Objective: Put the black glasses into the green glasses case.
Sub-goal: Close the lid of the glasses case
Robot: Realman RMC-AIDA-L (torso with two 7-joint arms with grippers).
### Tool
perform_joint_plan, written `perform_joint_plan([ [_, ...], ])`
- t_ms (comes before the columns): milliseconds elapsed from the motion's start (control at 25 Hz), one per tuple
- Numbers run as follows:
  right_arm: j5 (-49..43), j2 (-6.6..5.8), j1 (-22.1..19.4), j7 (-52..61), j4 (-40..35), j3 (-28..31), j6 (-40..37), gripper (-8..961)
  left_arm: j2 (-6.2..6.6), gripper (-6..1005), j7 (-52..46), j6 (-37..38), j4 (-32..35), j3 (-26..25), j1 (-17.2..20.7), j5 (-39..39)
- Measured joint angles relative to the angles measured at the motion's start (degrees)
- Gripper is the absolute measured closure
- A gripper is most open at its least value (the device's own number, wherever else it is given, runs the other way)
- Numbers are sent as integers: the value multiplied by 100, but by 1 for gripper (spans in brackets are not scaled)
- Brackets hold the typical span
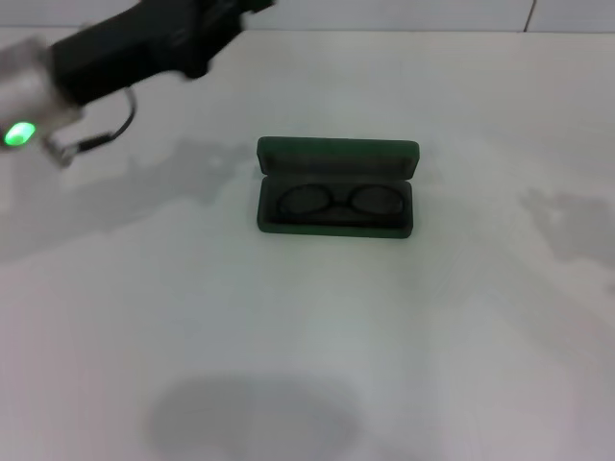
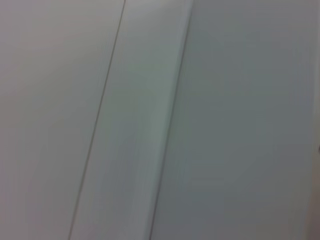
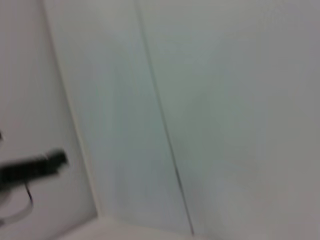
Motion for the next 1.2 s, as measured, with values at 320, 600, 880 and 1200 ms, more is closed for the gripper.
perform_joint_plan([
  [320, 87, -3, 147, -527, 1537, 1252, -952, 833, 86, 945, -1156, -1878, 475, -2, -1069, 2138],
  [600, 71, -17, 141, -704, 1876, 1284, -978, 832, -139, 864, -1181, -2844, 652, -37, -1076, 2421],
  [880, -35, -18, 295, -782, 2048, 1243, -938, 830, -227, 762, -1260, -3091, 680, -31, -1080, 2782],
  [1200, -314, -15, 513, -831, 2197, 1234, -926, 828, -241, 806, -1266, -3170, 680, -32, -1092, 2922],
])
